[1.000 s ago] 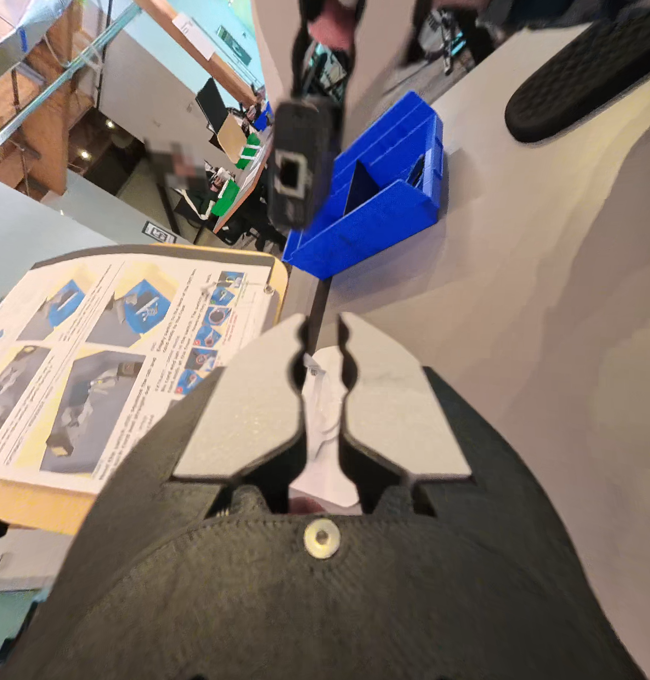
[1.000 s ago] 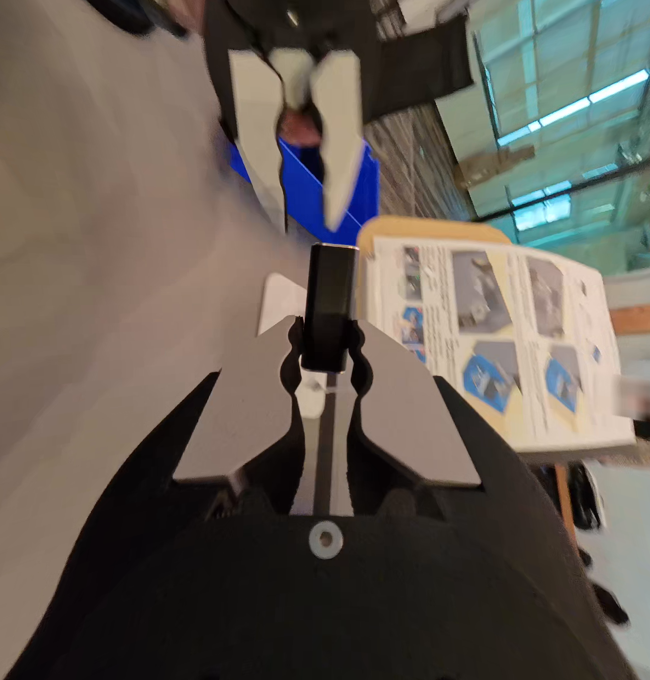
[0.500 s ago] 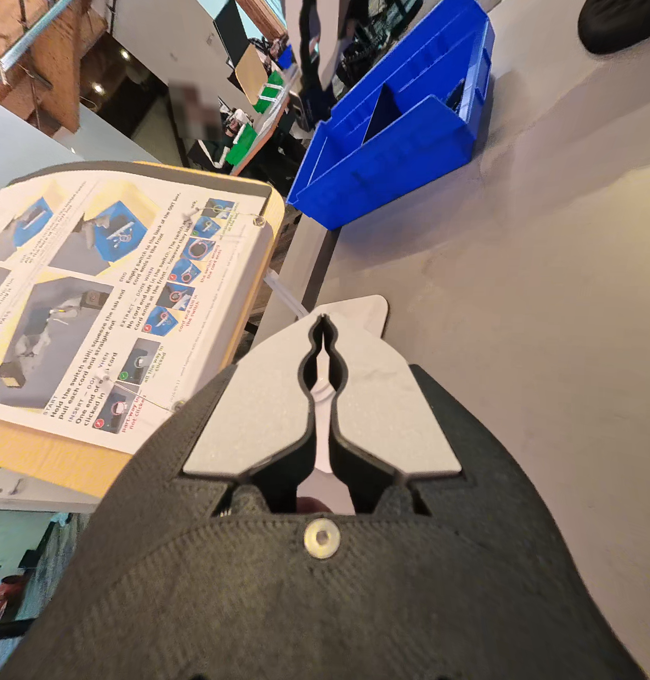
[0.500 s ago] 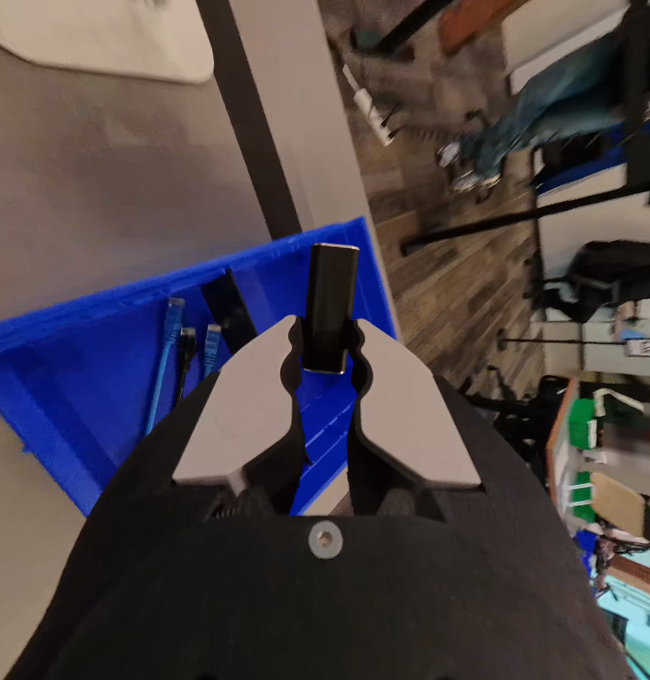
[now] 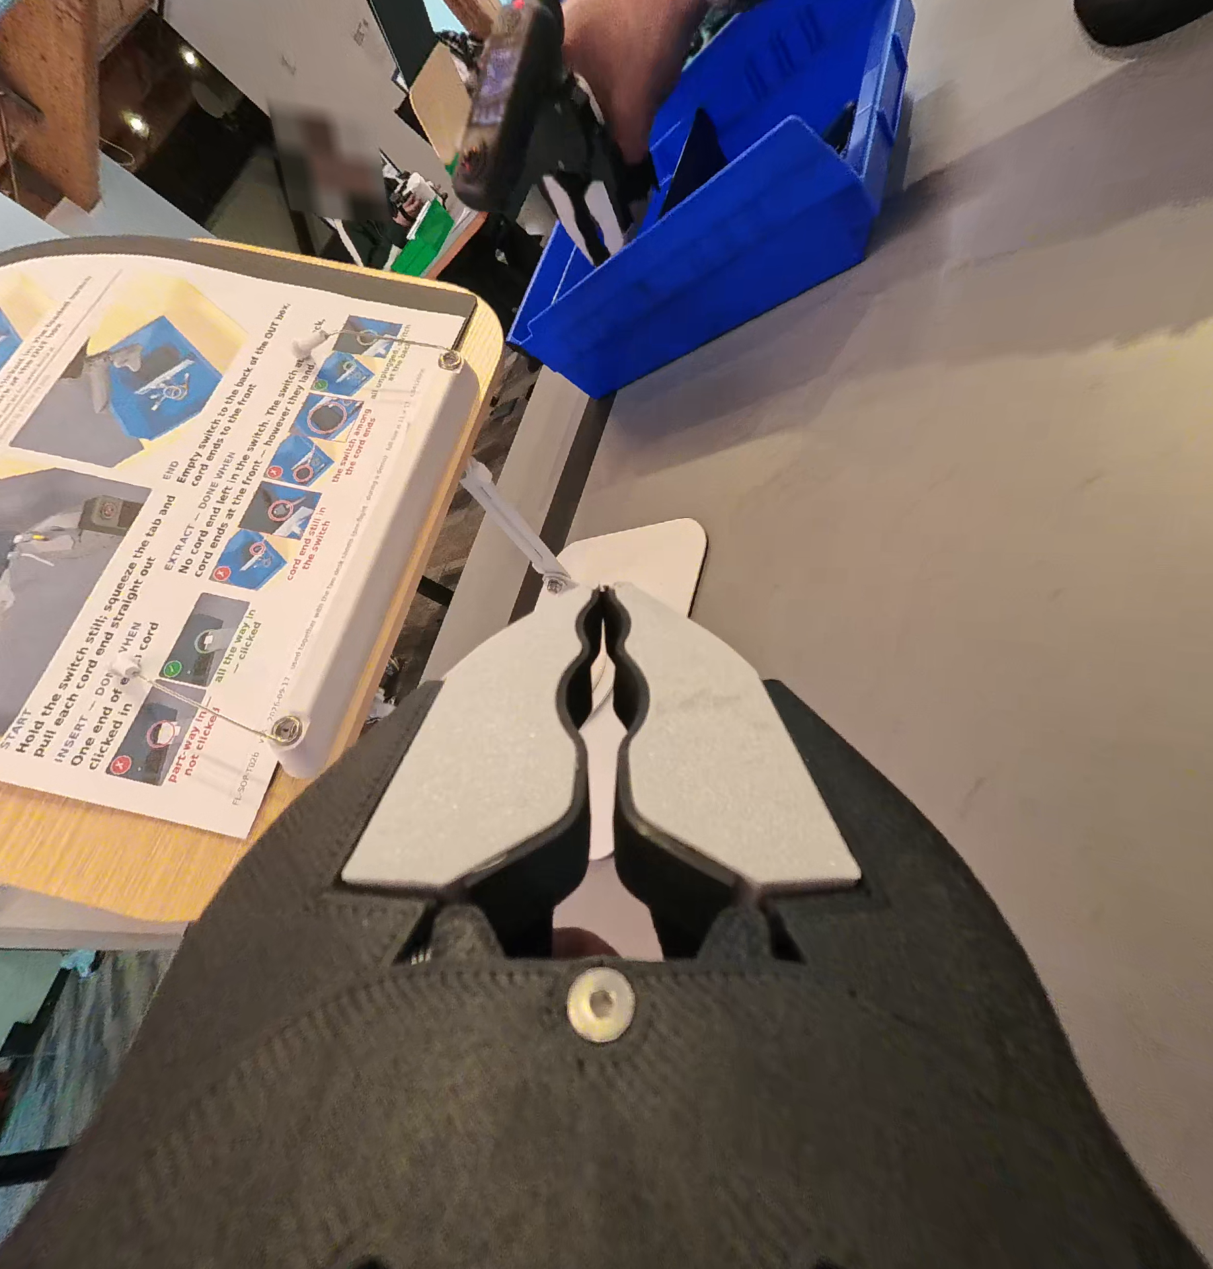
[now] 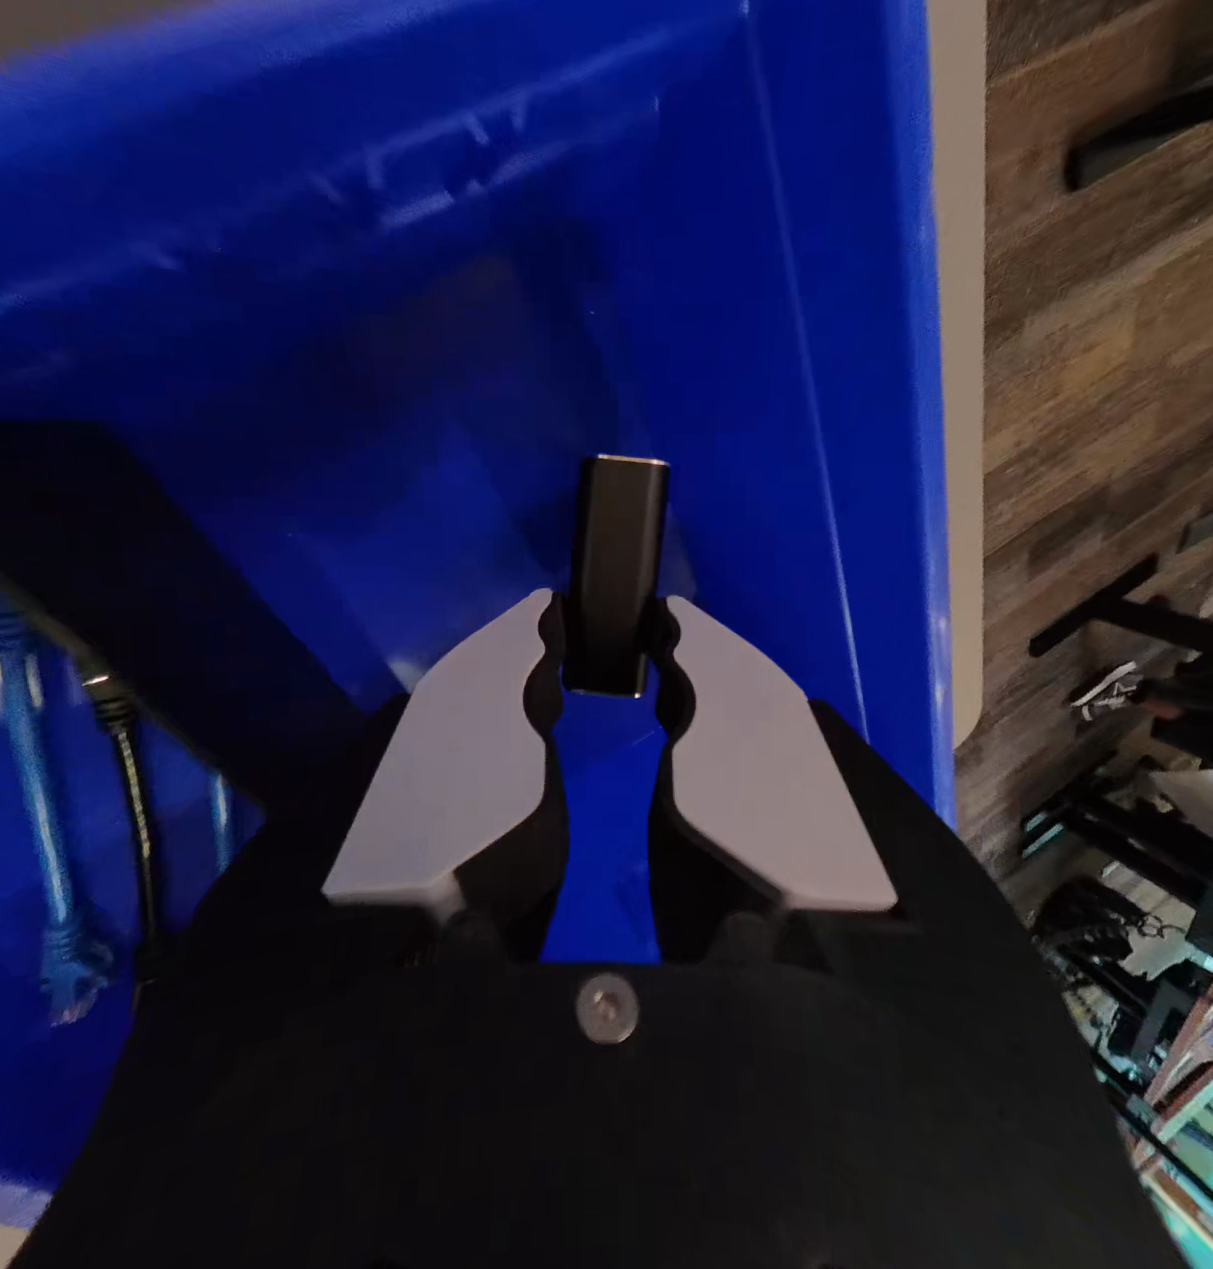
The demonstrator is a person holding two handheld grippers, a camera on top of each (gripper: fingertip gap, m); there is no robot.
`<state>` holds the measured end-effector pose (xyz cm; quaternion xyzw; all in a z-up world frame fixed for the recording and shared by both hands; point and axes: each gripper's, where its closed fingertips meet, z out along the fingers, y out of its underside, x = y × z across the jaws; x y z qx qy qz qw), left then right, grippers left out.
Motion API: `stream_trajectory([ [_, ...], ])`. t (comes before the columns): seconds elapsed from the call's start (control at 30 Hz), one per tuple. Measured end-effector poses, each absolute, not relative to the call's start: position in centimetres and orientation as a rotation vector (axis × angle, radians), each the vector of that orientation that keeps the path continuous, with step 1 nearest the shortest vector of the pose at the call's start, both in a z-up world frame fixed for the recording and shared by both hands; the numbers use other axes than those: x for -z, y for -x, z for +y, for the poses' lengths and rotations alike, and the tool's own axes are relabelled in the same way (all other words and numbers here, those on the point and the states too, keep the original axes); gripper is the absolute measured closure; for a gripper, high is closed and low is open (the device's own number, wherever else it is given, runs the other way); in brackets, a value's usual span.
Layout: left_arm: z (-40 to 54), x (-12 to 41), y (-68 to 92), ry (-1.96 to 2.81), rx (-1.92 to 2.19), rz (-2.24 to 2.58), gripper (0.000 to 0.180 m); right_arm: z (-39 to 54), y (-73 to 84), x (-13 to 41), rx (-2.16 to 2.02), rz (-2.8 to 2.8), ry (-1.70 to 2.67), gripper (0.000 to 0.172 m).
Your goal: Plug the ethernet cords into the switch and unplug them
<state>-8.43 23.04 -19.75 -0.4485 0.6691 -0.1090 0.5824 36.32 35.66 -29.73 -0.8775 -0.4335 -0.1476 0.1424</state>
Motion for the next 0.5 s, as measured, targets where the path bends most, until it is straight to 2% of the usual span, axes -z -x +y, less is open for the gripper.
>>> stream_trajectory([
  [0.03, 23.1, 19.8, 8.5, 1.051, 0.252, 1.561, 0.18, 35.8, -36.7, 30.3, 0.439, -1.246, 2.554, 0.146],
  [0.13, 23.3, 19.9, 8.7, 1.059, 0.256, 1.561, 0.18, 35.5, -37.1, 30.7, 0.402, -1.235, 2.614, 0.147],
  [0.2, 23.4, 20.1, 8.8, 1.065, 0.259, 1.564, 0.18, 34.5, -36.5, 31.0, 0.275, -1.248, 2.679, 0.142],
  [0.3, 23.5, 20.1, 8.8, 1.069, 0.26, 1.561, 0.18, 34.3, -36.4, 29.9, 0.275, -1.216, 2.683, 0.119],
  [0.5, 24.0, 19.4, 9.2, 1.1, 0.28, 1.506, 0.178, 32.2, -31.8, 22.1, 0.312, -1.116, 2.422, 0.126],
])
